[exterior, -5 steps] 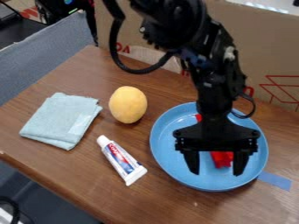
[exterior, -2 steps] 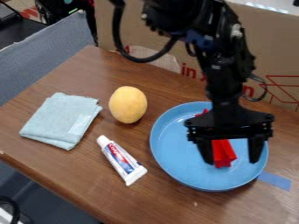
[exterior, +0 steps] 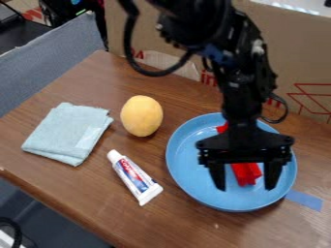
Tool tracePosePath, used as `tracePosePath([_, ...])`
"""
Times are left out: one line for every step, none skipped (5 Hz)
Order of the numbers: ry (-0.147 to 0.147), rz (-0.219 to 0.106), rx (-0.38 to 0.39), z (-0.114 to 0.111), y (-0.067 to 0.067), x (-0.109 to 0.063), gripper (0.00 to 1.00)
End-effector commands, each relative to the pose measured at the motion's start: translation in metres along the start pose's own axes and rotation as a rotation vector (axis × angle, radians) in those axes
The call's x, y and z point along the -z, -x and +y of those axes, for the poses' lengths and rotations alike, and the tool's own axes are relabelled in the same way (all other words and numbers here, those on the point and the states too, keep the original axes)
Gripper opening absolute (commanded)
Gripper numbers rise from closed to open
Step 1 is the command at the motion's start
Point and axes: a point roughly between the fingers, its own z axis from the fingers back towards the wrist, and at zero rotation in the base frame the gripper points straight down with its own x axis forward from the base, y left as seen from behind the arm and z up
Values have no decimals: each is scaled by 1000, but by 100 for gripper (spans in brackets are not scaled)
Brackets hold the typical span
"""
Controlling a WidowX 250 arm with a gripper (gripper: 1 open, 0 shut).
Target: Move the red object from the blue plate to the table
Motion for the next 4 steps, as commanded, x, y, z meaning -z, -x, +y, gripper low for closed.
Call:
tracePosePath([44, -31, 18, -19, -6, -20, 100])
tracePosePath([64, -24, -1, -22, -5, -24, 100])
tracePosePath([46, -27, -15, -25, -13, -22, 100])
tracePosePath([31, -71, -11, -33, -17, -24, 100])
